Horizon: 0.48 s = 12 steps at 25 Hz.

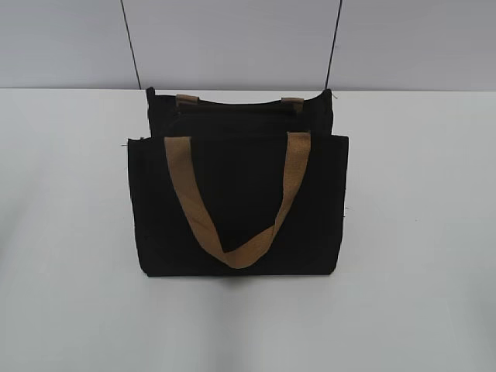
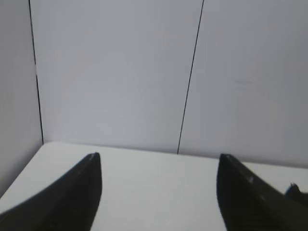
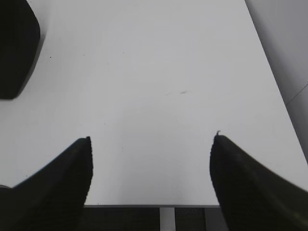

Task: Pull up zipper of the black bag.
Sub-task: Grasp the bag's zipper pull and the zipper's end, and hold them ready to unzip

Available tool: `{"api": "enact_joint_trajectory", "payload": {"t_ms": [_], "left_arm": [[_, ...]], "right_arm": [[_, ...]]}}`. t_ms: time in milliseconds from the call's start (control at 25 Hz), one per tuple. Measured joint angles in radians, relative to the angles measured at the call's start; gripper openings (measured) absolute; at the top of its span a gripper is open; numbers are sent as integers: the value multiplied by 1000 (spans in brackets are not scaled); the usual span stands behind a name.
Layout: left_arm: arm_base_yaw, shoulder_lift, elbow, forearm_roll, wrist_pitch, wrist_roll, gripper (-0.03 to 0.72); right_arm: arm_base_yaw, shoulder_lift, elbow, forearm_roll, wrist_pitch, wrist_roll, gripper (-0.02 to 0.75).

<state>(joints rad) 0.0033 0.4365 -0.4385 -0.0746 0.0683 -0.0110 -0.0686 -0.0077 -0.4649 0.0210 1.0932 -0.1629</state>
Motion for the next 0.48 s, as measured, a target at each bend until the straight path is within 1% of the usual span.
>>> {"api": "enact_joint_trajectory", "payload": {"t_ms": [80,160,240,320,400,480], "left_arm": [[0,107,62,41,-240,0,465],[0,240,99,114,-383,-24,440],[0,380,120,214,-495,-87,430],[0,554,126,369,-603,-173,421],[0,682,125,523,-727,-286,403],[0,814,116,683,-821,-370,384]], "right_arm": [[0,0,0,0,0,0,575],[0,0,0,0,0,0,575],[0,0,0,0,0,0,575],[0,0,0,0,0,0,575],[0,0,0,0,0,0,575],[0,0,0,0,0,0,575]]}}
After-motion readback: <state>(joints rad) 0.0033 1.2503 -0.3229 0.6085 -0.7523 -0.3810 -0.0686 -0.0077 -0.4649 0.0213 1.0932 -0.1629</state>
